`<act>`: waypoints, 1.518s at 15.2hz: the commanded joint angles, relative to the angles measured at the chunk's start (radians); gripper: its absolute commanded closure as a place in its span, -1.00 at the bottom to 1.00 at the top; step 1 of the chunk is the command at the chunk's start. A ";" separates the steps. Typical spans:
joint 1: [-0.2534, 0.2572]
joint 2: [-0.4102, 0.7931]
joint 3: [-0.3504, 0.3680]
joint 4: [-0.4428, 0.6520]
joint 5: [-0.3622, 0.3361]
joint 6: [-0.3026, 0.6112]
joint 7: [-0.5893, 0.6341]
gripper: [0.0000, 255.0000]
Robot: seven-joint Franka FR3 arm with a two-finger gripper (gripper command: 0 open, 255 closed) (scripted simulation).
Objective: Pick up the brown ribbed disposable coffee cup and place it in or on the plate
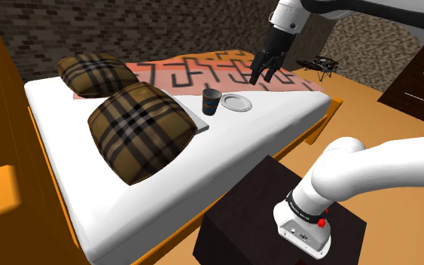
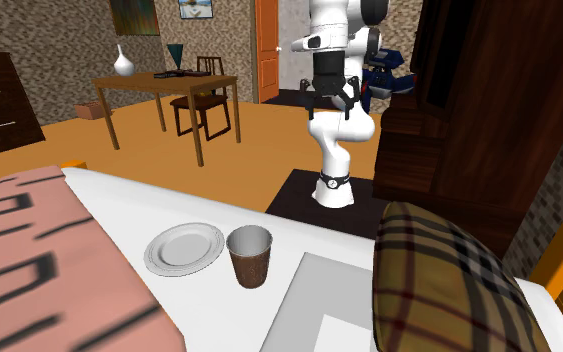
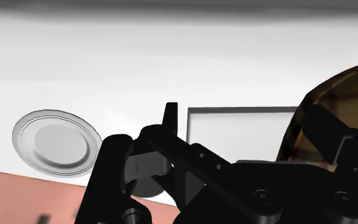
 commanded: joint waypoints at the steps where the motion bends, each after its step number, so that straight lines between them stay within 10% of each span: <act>1: 0.000 0.000 0.000 0.000 0.000 0.000 0.000 -1.00; 23: -0.029 0.787 -0.200 0.356 0.076 0.344 -0.323 -1.00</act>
